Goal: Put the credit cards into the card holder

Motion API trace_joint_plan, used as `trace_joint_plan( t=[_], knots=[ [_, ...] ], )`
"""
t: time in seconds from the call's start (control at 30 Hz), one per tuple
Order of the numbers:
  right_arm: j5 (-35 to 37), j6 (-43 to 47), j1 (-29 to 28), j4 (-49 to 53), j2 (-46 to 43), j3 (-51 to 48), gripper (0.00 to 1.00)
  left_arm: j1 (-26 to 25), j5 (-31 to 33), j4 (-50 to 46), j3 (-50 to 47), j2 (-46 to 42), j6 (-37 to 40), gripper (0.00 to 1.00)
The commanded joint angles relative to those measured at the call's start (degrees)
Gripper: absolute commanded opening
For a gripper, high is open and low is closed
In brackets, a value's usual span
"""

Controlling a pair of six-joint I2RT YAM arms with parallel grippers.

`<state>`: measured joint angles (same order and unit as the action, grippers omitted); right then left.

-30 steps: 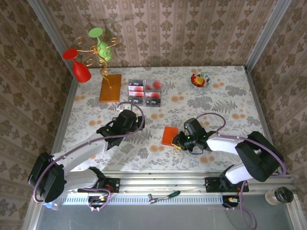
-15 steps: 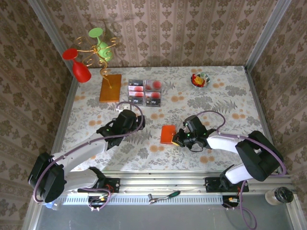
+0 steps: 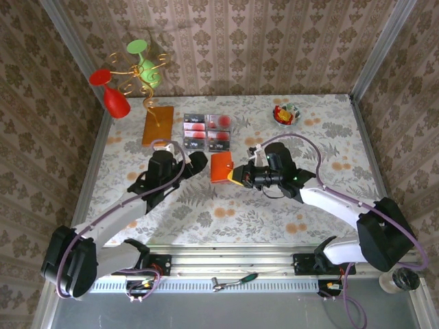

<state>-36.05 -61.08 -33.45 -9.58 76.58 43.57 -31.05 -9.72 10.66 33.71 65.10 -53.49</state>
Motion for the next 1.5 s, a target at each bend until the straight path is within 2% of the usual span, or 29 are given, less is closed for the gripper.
trace_joint_plan(
  t=[0.0,0.1,0.3,0.7,0.93,1.23,1.47],
  knots=[
    [-2.72,-2.63,-1.71,-4.38,0.91,2.30,0.00,0.11,-6.26,9.51,0.74,1.31,-5.55,1.00],
    [-2.45,-4.04,-2.80,-6.56,1.98,2.74,0.00,0.11,-7.06,12.69,0.63,2.41,-7.37,0.98],
    [-1.92,-5.54,-3.90,-8.92,2.79,3.01,0.00,0.11,-7.46,20.83,-2.73,3.76,-11.40,0.87],
    [-1.92,-6.34,-3.90,-10.41,5.69,3.27,0.00,-1.68,-8.05,28.88,-5.98,4.52,-15.41,0.74],
    [-1.66,-6.58,-3.88,-10.81,6.04,2.93,0.00,-3.30,-6.86,30.34,-7.86,4.09,-15.62,0.67],
    [-1.04,-6.44,-3.85,-10.27,6.12,1.98,0.00,-3.27,-4.05,29.08,-10.38,0.70,-15.22,0.62],
    [-0.76,-6.94,-3.80,-10.71,6.47,1.25,0.00,-3.12,-3.64,27.31,-10.16,-0.42,-14.27,0.52]
  ],
)
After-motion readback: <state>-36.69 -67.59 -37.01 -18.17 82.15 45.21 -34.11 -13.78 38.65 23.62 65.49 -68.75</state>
